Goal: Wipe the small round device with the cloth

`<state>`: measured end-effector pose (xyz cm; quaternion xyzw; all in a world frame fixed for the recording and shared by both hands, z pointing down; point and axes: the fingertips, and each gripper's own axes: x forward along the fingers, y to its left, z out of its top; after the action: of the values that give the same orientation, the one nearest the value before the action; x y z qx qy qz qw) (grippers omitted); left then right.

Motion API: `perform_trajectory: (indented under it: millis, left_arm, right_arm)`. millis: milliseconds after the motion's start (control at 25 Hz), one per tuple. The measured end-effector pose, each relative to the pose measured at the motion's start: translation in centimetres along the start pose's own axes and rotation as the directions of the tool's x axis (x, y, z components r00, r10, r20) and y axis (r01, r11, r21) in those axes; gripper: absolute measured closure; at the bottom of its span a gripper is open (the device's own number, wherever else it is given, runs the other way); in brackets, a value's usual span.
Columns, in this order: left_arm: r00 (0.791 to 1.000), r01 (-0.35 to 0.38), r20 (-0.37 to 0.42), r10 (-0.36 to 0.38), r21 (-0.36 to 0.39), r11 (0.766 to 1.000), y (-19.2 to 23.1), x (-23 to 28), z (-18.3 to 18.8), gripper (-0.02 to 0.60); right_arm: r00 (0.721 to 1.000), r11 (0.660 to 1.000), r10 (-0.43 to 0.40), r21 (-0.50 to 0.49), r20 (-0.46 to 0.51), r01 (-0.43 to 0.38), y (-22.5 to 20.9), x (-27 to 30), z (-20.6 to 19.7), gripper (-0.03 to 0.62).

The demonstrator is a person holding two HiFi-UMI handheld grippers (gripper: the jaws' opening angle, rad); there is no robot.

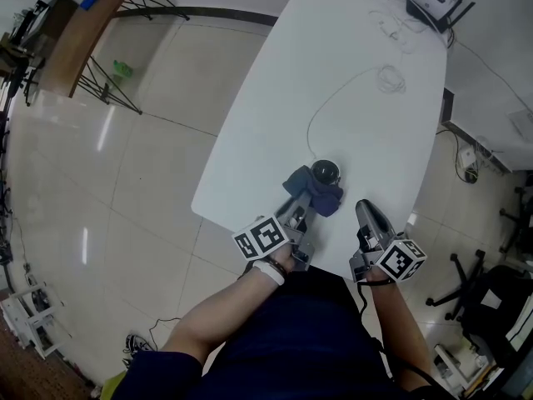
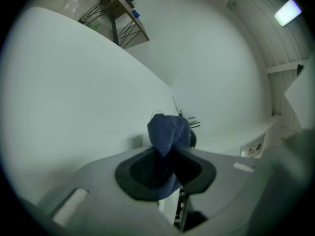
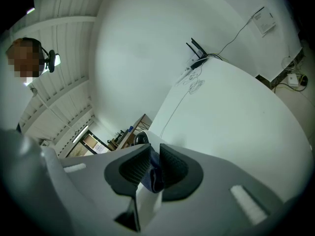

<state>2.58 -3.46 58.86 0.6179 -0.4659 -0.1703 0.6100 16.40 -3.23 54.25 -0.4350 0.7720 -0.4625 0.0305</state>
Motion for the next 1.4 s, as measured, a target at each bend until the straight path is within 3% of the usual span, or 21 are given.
perform_trajectory:
  millis: [440,560,760,920,1000,1080,1200,1280,1400]
  left_arm:
    - [0.991,-0.136,-0.008,0.136,-0.054,0.989,3.8,0.0,0.4,0.508]
    - [0.991,-0.133,-0.005,0.133,-0.033,0.991,3.8,-0.3,1.4,0.508]
    - [0.996,-0.09,-0.015,0.092,0.116,0.989,2.2,-1.4,3.7,0.508]
    - [0.996,-0.091,0.011,0.091,0.254,0.963,1.2,-3.0,6.5,0.508]
    - [0.992,-0.122,0.023,0.122,0.359,0.925,0.6,-3.9,8.1,0.508]
    - [0.992,-0.1,-0.017,0.124,0.494,0.864,-1.0,-4.3,8.6,0.508]
    - [0.983,0.112,-0.182,0.008,0.639,0.761,-5.8,-4.5,7.5,0.508]
    - [0.941,0.294,-0.326,-0.087,0.665,0.687,-9.1,-4.9,5.9,0.508]
    - [0.822,0.541,-0.532,-0.201,0.622,0.566,-13.0,-6.2,3.1,0.508]
  right_arm:
    - [0.999,1.0,-0.014,0.012,0.049,0.013,-0.4,-1.0,0.1,0.534]
    - [0.998,1.0,-0.021,0.019,0.065,0.02,-0.3,-1.3,-0.3,0.534]
    - [0.995,0.999,-0.03,0.016,0.092,0.029,0.2,-2.0,-0.6,0.534]
    - [0.993,1.0,-0.022,-0.004,0.114,0.022,1.3,-2.0,-0.1,0.534]
    - [0.993,1.0,-0.016,-0.021,0.12,0.019,2.1,-1.8,0.2,0.534]
    - [0.993,0.999,-0.006,-0.048,0.118,0.012,3.1,-1.6,0.5,0.534]
    - [0.994,0.991,0.064,-0.121,0.091,-0.053,5.7,-1.0,1.0,0.531]
    - [0.985,0.975,0.165,-0.157,0.046,-0.156,8.4,-0.5,1.2,0.483]
    - [0.94,0.92,0.34,-0.195,-0.038,-0.341,12.4,0.1,1.2,0.306]
